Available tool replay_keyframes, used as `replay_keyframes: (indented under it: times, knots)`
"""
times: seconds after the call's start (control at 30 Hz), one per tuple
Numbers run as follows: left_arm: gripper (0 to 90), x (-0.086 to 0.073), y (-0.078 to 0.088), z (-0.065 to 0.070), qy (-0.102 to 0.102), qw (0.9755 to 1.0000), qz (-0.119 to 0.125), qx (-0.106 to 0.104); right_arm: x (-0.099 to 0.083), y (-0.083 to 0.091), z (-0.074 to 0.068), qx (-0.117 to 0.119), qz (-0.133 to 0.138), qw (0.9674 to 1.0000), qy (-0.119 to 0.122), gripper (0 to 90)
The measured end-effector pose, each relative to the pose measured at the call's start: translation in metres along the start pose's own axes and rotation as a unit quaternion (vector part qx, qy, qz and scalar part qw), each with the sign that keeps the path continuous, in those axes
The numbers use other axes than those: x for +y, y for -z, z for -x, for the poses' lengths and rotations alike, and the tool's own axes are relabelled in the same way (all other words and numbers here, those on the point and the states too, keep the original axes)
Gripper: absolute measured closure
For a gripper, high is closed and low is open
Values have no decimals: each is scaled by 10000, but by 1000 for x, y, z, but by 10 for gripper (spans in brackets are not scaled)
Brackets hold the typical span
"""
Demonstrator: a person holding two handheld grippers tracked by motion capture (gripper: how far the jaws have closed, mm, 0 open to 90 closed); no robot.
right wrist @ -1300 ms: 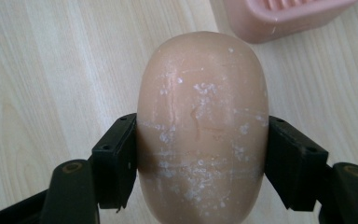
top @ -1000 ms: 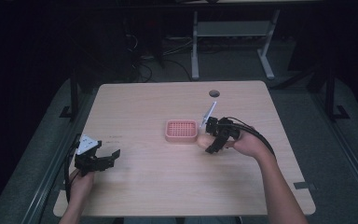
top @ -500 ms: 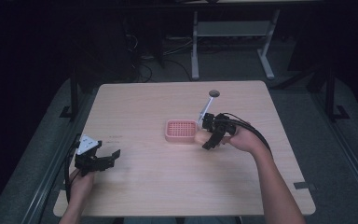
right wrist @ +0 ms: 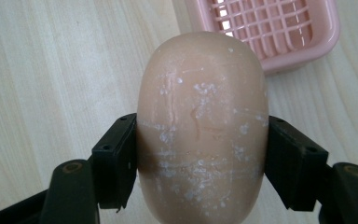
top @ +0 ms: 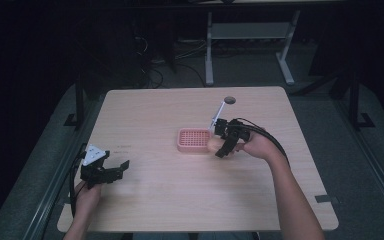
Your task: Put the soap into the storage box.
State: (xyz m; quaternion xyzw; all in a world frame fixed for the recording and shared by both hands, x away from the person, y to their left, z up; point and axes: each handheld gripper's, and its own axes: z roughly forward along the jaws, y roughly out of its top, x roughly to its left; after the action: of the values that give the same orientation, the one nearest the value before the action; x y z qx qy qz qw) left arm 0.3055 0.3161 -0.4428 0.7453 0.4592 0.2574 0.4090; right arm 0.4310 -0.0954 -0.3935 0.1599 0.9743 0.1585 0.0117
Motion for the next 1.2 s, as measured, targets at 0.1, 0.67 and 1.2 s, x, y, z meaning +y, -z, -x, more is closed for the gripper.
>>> replay_keyframes:
  times: [0.1, 0.67, 1.2]
  knots:
    - [142, 0, 0, 0, 1, 10000, -22, 2, 3, 1, 2, 19, 49, 10000, 0, 319]
    - [142, 0, -1, 0, 37, 10000, -14, 22, 26, 2, 12, -38, -118, 9998, 159, 320]
    - [142, 0, -1, -1, 29, 10000, -19, 21, 46, -2, 17, -13, -37, 9996, 291, 319]
